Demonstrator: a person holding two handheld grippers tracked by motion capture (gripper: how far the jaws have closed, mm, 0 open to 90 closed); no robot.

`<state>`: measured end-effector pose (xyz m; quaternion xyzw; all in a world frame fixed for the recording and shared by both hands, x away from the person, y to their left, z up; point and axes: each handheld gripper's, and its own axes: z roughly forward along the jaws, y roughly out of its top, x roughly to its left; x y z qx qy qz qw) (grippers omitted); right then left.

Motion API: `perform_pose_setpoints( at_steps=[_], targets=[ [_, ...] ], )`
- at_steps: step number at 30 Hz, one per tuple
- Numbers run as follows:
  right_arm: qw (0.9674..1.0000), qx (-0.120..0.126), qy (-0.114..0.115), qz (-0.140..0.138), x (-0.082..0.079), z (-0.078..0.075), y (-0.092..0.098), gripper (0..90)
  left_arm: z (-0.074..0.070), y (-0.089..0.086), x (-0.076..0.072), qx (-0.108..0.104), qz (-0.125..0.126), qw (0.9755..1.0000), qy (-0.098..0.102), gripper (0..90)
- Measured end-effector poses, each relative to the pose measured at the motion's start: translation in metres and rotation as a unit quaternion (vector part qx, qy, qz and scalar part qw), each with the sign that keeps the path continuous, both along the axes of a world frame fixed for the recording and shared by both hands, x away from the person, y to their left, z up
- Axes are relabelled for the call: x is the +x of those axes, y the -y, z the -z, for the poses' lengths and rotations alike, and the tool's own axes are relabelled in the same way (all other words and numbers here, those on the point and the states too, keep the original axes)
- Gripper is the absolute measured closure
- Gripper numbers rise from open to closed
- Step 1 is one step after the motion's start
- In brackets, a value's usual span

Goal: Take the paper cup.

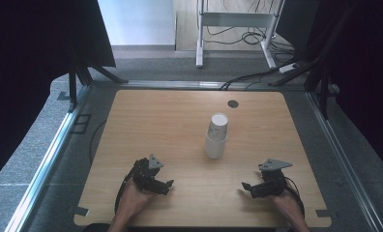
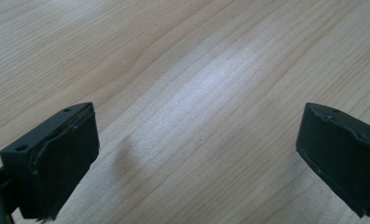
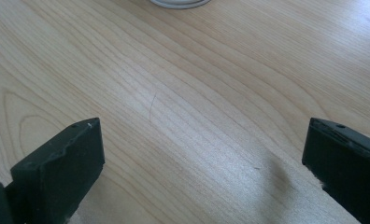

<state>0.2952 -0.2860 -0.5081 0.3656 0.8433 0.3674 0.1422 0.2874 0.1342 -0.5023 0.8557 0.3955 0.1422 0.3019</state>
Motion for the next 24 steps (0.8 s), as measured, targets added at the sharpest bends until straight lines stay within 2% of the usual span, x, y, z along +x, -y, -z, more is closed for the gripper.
perform_pose_setpoints(
  at_steps=[5, 12, 13, 18, 24],
  targets=[
    [1.0000, 0.004, 0.001, 0.001, 0.0001, -0.0016, -0.0004, 0.0, -0.0037, 0.0039, -0.0034, -0.005, 0.012, 0.9999, 0.010, 0.0],
    [1.0000, 0.003, 0.005, 0.000, 0.0003, -0.0026, 0.0012, 0.0, -0.0028, 0.0062, -0.0036, 0.002, 0.022, 0.9997, 0.006, 0.0],
    [1.0000, 0.003, 0.007, -0.001, 0.0005, -0.0030, 0.0015, 0.0, -0.0031, 0.0065, -0.0038, -0.009, 0.022, 0.9997, 0.006, 0.0],
    [0.9999, 0.001, 0.010, -0.005, 0.0009, -0.0041, 0.0014, 0.0, -0.0043, 0.0072, -0.0035, -0.016, 0.025, 0.9996, 0.004, 0.0],
    [0.9998, 0.003, 0.015, -0.014, 0.0023, -0.0070, 0.0011, 0.0, -0.0016, 0.0078, -0.0008, -0.007, 0.025, 0.9997, -0.003, 0.0]
  ],
)
